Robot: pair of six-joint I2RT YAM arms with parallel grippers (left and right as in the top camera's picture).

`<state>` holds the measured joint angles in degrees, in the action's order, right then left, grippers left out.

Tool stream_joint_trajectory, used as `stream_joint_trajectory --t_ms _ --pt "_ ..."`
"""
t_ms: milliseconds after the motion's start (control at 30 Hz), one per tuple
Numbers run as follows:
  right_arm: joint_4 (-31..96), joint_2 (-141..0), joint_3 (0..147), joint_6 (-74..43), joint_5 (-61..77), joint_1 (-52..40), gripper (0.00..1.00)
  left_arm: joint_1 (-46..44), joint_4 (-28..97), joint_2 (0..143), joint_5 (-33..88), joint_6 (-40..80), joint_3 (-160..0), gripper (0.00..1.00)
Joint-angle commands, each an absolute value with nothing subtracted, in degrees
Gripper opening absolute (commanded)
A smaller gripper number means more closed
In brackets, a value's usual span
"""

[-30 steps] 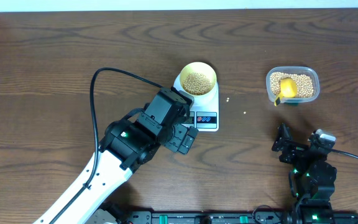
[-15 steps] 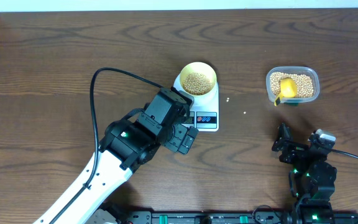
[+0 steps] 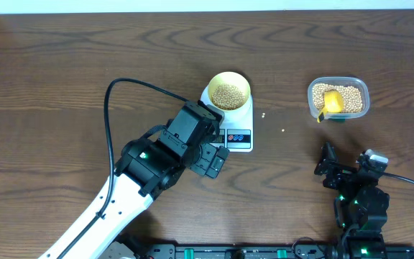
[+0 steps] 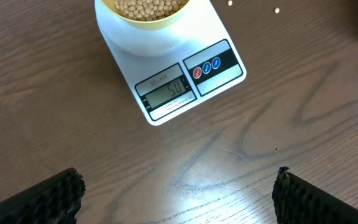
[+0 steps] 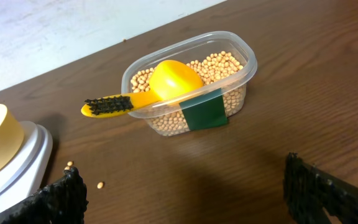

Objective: Scoop item into bowl and weigh 50g on scale

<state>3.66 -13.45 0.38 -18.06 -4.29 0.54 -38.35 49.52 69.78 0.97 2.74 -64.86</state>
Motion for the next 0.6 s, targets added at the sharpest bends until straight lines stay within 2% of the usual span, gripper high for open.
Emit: stream_joint_trajectory --t_ms 0,567 --pt "3.88 -13.26 0.32 -18.63 -4.12 0.71 0.99 -38.17 49.65 69.78 0.64 2.22 -65.98 0.99" --pt "3.88 -13.26 0.32 -18.63 -4.14 0.71 0.99 -38.09 50.06 66.85 0.64 2.22 -65.89 0.99"
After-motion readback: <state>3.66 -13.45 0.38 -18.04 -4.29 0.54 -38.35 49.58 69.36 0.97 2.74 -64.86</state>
